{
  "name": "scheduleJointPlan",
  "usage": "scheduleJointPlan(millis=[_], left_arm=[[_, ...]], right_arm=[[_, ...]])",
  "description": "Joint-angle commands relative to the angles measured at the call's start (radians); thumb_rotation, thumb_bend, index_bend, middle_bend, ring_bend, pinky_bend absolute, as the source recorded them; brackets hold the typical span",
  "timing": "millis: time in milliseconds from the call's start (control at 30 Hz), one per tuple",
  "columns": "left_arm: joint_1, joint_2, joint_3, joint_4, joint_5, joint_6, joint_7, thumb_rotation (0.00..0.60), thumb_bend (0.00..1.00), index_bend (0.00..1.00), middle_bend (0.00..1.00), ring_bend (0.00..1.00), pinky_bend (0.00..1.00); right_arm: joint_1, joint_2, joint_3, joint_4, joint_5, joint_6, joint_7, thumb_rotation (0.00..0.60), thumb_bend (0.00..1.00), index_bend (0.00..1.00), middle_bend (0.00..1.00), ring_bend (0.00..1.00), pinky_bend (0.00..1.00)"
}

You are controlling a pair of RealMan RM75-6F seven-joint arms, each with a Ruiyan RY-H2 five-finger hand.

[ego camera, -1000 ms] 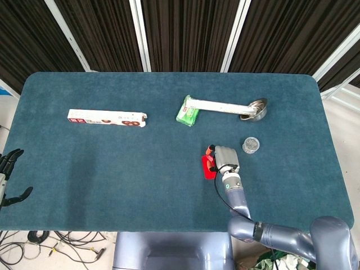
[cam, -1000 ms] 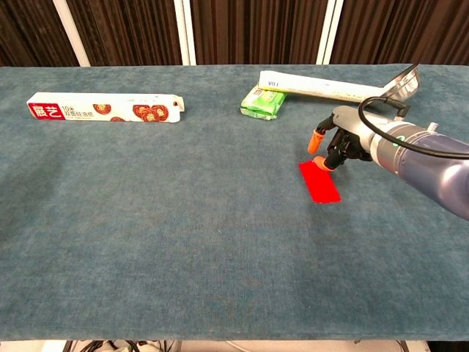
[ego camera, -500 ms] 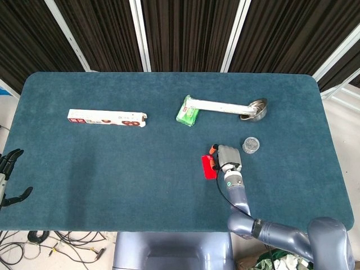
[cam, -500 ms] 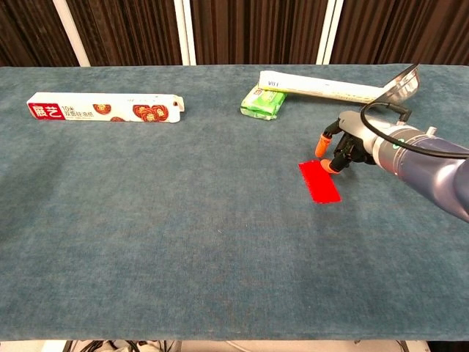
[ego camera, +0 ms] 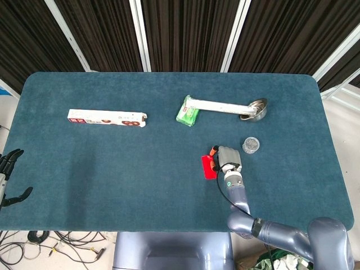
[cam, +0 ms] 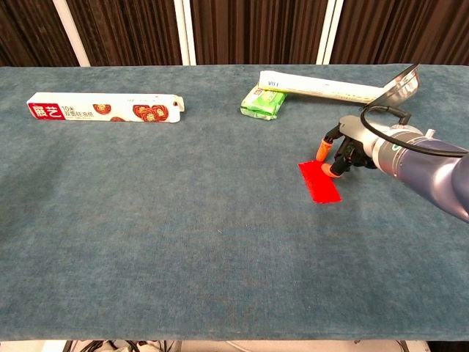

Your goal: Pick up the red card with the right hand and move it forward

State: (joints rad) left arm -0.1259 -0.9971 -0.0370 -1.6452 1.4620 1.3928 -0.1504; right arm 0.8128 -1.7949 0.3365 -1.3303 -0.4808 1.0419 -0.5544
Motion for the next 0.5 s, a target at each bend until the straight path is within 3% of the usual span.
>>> scheduleJointPlan(millis=[33,500], left_arm=[[0.0,0.0,0.0,0.0,0.0,0.0,0.0,0.6,0.26,0.07,0.06,0.09,0.04],[-0.001,0.002,0.0,-0.003,-0.004,-0.005,-0.001,0.6,0.27,0.07,0.06,0.09,0.05]], right_arm=[[-0.001,-0.001,-0.001,-0.002,-0.002,0.0,0.0,0.6,0.39,0.44,0.84,0.91,0.89],[-0.001,-0.023,0.008,0.022,-0.016,0.005,0.019,0.6,0.39,0.46,0.84,0.91,0.89]])
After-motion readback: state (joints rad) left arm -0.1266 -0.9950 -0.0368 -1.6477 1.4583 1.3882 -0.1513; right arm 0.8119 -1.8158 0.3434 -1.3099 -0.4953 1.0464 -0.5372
